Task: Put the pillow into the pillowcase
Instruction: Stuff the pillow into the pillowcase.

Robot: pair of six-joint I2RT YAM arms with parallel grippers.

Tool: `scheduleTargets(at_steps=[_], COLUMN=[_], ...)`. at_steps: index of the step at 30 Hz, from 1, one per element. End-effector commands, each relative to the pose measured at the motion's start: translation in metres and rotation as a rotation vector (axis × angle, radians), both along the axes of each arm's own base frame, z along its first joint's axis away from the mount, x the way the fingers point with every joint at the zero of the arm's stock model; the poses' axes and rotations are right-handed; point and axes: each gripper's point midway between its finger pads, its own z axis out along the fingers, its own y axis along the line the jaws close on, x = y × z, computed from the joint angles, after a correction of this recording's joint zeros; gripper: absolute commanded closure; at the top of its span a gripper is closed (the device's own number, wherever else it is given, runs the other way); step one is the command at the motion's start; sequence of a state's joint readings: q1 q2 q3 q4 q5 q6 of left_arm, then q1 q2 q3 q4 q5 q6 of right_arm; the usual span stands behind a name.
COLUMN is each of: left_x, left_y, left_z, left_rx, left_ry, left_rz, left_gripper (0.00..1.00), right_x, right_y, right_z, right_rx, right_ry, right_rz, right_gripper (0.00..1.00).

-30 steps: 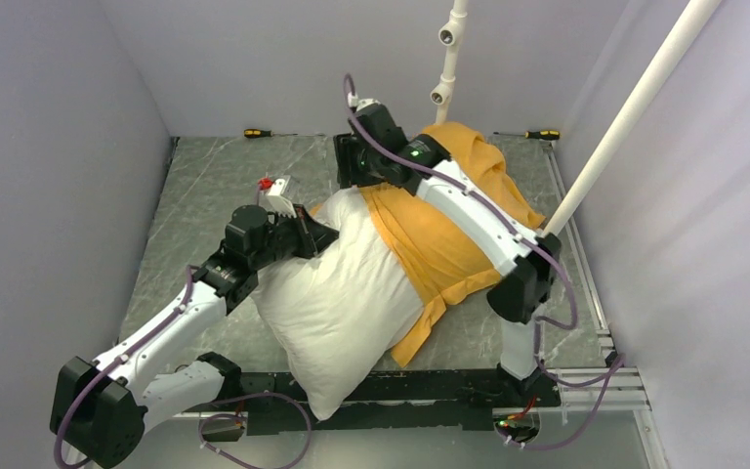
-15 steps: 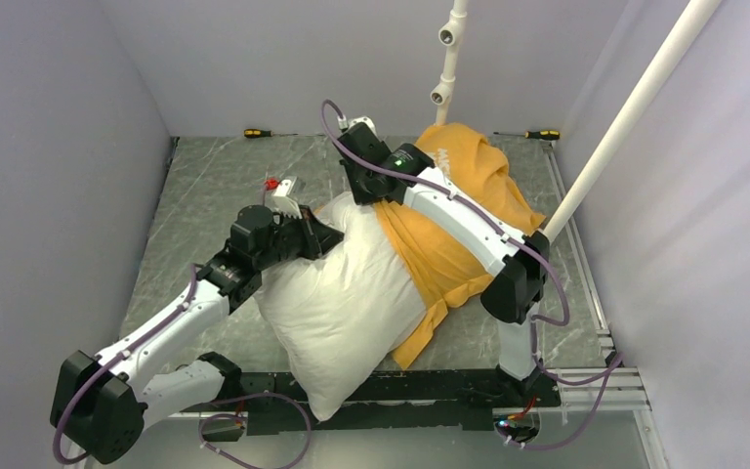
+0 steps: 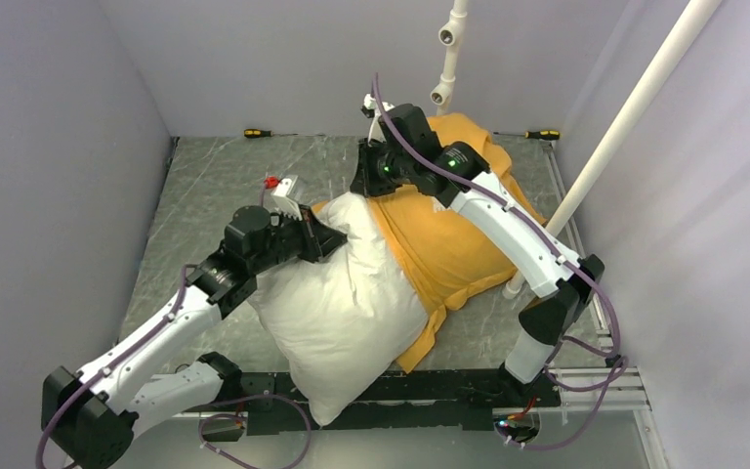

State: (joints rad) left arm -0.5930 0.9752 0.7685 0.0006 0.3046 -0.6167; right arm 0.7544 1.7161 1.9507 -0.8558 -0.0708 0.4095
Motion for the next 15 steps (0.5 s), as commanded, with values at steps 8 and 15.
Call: scheduleTargets(at_steps=[8, 15], left_x=[-0.01, -0.021], left_y=[0.063, 0.092], left_z=[0.1, 0.142], left_rx=[0.045, 0.104], left_ry=[-0.267, -0.372], left_rz=[0.228, 0.301], left_gripper=[1.0, 1.0], right_x=[-0.088, -0.1], right_y=[0.077, 0.071], right_z=[0.166, 0.195], right_rx=[0.749, 0.921], right_ry=[-0.039, -0.132], right_rz=[0.534, 0.595], right_gripper=[1.0, 1.0])
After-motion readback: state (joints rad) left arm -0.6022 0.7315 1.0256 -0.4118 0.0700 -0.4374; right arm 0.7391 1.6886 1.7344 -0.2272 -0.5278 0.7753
